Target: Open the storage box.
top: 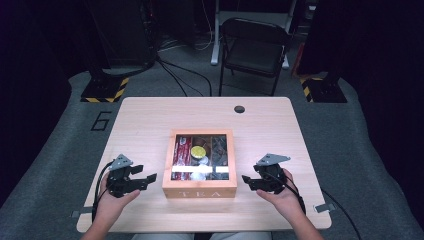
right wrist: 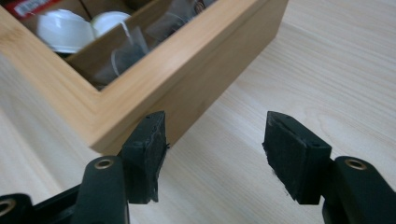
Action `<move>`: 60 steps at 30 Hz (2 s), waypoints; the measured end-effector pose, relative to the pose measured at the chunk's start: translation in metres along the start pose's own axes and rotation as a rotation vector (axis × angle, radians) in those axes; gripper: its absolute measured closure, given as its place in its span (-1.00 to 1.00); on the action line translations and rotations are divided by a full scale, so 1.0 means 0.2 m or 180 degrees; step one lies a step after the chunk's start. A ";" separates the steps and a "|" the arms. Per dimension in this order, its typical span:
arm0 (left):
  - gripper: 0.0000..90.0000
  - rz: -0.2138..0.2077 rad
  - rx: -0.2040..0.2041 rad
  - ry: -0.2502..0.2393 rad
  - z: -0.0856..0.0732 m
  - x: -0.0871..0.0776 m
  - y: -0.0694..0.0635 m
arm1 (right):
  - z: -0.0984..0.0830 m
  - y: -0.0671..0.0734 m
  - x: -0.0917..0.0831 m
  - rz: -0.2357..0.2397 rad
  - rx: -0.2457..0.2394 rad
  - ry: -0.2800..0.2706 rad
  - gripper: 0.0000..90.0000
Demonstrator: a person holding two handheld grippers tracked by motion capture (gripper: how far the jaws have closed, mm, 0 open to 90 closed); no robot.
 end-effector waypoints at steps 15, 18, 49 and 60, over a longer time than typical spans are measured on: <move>-0.18 -0.0184 0.0074 -0.0009 -0.07 -0.03 -0.14 | 0.00 0.21 -0.06 0.0320 -0.0084 -0.0069 0.03; -0.16 -0.0220 0.0115 0.0002 -0.08 -0.03 -0.15 | -0.02 0.22 -0.04 0.0321 -0.0095 -0.0072 0.05; 0.18 -0.0387 0.0382 0.0199 -0.19 0.05 -0.23 | -0.12 0.27 0.06 0.0439 -0.0131 -0.0022 0.29; 0.26 -0.0391 0.0453 0.0209 -0.19 0.06 -0.25 | -0.12 0.27 0.06 0.0453 -0.0120 -0.0032 0.31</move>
Point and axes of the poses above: each handheld gripper's, and its own axes: x roughly forward along the jaws, z roughly out of its top, y roughly to its left, the point moved 8 cm from there along x, roughly forward along the jaws, and after that the axes turned 7 degrees about -y, right-handed, at the moved point
